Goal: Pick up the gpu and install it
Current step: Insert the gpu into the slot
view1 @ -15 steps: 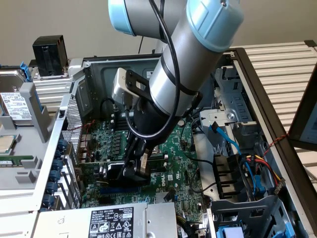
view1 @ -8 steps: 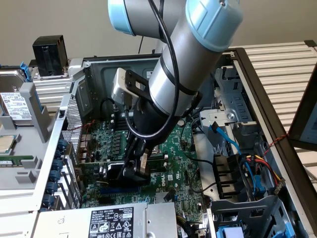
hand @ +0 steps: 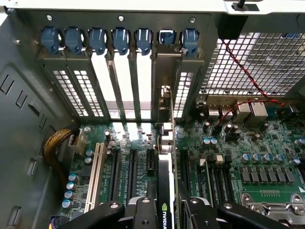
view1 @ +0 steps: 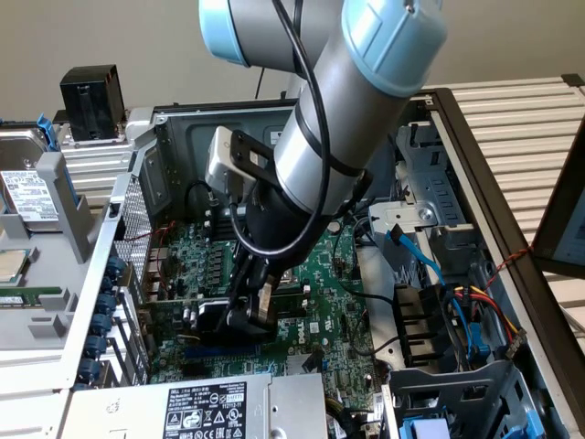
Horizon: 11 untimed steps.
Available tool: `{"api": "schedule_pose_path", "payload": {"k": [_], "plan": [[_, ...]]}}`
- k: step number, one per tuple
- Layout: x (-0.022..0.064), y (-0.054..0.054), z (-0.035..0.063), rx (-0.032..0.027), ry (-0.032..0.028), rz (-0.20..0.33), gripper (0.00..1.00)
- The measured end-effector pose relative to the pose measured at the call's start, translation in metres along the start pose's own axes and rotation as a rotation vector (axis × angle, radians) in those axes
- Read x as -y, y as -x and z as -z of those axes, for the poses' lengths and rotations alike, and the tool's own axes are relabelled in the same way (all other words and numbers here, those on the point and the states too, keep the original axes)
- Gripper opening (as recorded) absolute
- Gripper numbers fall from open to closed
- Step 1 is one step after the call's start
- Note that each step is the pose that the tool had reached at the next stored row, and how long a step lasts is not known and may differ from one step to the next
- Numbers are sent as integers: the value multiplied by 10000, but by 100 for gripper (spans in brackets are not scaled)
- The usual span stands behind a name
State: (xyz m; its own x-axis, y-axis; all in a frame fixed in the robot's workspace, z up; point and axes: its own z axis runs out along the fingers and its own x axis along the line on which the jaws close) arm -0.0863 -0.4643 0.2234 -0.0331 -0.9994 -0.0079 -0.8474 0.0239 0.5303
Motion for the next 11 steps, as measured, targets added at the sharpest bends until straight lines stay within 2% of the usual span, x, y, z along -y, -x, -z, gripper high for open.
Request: {"api": "schedule_pose_path", "payload": {"k": [11], "plan": [[-3, 4, -16, 6, 0, -10, 27]]}}
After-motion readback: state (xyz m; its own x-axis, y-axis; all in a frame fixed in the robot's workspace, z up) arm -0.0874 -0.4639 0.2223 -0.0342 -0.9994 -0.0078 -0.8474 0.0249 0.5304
